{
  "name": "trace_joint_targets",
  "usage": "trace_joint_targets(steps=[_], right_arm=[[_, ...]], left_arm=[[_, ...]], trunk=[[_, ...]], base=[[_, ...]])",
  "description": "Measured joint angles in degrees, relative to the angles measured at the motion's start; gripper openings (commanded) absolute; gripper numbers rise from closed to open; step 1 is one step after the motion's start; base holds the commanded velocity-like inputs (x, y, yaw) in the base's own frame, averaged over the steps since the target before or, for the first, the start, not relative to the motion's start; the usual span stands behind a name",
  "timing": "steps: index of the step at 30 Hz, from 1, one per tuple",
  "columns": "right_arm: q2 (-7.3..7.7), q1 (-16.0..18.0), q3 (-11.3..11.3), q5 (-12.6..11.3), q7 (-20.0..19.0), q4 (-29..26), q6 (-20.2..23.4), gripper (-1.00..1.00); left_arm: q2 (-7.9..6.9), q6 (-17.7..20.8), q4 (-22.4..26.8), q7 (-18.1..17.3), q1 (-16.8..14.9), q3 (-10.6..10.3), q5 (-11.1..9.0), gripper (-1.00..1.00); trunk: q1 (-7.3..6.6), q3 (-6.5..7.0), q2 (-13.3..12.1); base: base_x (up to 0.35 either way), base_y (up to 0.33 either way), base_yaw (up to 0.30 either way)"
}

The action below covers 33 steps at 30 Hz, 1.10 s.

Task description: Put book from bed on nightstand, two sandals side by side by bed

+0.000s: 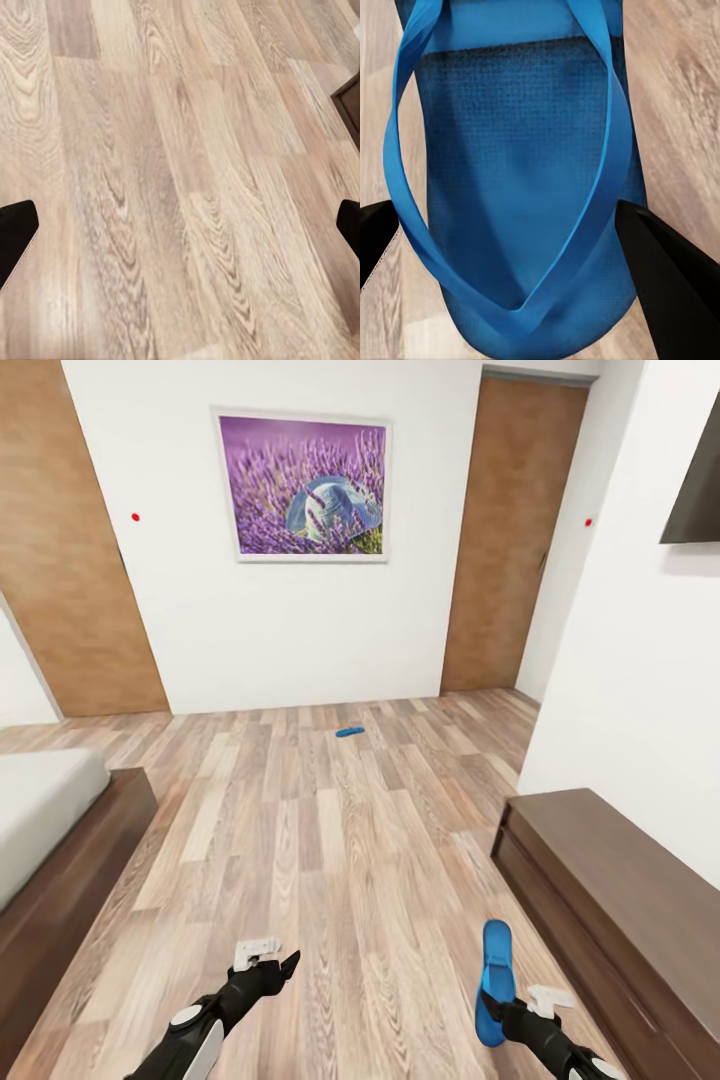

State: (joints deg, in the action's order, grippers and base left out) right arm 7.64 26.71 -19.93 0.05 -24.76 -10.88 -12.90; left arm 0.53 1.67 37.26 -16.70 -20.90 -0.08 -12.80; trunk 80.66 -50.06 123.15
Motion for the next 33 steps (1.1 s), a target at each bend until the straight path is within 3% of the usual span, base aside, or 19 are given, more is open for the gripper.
trace_joint_targets(steps=[33], right_arm=[[0.00,-0.04,0.01,0.07,0.00,0.00,0.00,-1.00]], left_arm=[[0.00,0.00,0.00,0.00,0.00,-0.01,0.00,1.00]], trunk=[[0.00,0.00,0.00]], base=[[0.332,0.000,0.000]])
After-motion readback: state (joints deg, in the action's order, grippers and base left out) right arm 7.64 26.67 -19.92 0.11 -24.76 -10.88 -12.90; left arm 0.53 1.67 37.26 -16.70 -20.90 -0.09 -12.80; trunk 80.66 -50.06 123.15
